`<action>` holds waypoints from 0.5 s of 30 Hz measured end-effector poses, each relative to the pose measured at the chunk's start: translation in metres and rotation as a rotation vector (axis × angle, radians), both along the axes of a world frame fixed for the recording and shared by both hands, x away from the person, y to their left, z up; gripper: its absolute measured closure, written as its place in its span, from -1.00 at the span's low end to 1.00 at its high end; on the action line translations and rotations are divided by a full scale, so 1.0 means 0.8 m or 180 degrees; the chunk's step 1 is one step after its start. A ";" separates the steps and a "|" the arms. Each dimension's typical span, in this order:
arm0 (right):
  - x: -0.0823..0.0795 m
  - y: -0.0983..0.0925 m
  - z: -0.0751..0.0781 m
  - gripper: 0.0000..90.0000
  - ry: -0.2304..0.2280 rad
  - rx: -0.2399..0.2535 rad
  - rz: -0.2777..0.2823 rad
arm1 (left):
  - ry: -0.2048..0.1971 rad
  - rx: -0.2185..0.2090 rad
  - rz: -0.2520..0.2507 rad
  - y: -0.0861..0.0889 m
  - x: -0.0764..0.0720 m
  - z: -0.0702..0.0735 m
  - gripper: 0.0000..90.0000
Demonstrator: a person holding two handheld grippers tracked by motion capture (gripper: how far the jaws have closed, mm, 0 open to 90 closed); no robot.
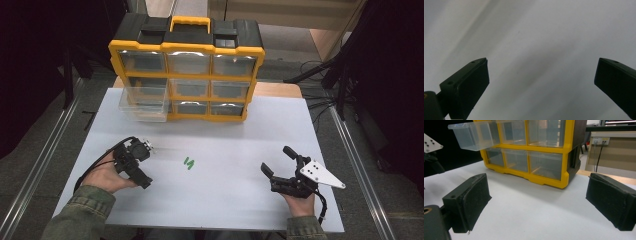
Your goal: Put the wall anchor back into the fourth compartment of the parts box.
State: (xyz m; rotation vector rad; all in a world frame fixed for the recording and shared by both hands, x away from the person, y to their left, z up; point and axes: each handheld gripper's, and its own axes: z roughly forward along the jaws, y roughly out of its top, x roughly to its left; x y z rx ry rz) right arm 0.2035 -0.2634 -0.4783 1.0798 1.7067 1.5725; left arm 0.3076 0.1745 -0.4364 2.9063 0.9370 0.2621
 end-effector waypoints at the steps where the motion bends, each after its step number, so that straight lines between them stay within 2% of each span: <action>1: 0.000 0.000 0.000 -0.88 0.0000 0.0000 0.0000 | -0.0006 0.0002 0.0000 -0.006 0.001 -0.001 -1.00; 3: 0.000 0.000 0.000 -0.88 0.0004 0.0000 -0.0002 | -0.0008 0.0020 -0.0038 -0.024 0.005 -0.002 -1.00; 6: -0.001 0.000 0.000 -0.88 0.0014 0.0012 0.0000 | 0.0002 0.0002 -0.0042 -0.035 0.008 -0.003 -1.00; 7: -0.001 0.000 0.000 -0.88 0.0012 0.0008 0.0001 | -0.0022 0.0026 -0.0048 -0.045 0.011 -0.005 -1.00; 10: -0.001 0.000 0.000 -0.88 0.0016 -0.0002 0.0004 | -0.0026 0.0057 -0.0030 -0.055 0.014 -0.006 -1.00; 11: -0.001 0.000 0.000 -0.88 0.0017 -0.0004 0.0003 | -0.0032 0.0033 -0.0017 -0.059 0.015 -0.006 -1.00; 12: -0.001 0.000 0.000 -0.88 0.0019 -0.0004 0.0004 | -0.0027 0.0016 -0.0035 -0.064 0.017 -0.005 -0.86; 13: -0.001 0.000 0.000 -0.88 0.0018 -0.0002 0.0006 | -0.0023 -0.0028 -0.0015 -0.073 0.019 -0.005 -0.86; 15: -0.001 0.000 0.000 -0.88 0.0017 -0.0003 0.0006 | -0.0021 -0.0020 -0.0025 -0.077 0.021 -0.005 -0.86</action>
